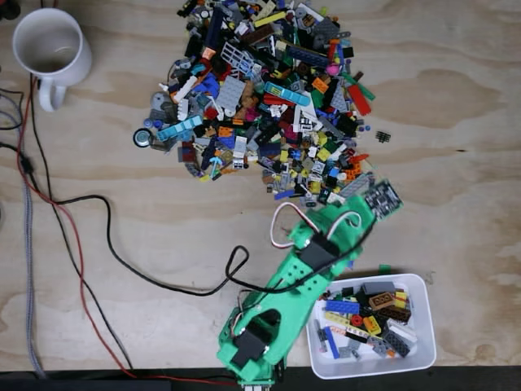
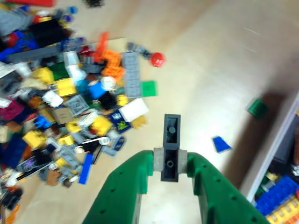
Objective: Find the closest Lego and put it in the bin.
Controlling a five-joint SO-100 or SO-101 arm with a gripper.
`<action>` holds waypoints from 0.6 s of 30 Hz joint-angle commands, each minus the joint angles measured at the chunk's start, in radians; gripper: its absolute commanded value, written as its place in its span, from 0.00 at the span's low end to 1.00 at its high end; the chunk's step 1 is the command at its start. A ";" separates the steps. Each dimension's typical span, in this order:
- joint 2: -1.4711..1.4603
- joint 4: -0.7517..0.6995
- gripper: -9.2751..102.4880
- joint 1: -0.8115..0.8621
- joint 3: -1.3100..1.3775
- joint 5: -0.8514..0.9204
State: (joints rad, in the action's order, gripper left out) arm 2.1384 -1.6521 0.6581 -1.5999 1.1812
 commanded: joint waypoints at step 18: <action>0.207 0.252 0.26 0.788 -0.443 0.146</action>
State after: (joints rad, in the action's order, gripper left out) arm 2.3117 -1.4895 1.4680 -2.0540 1.3146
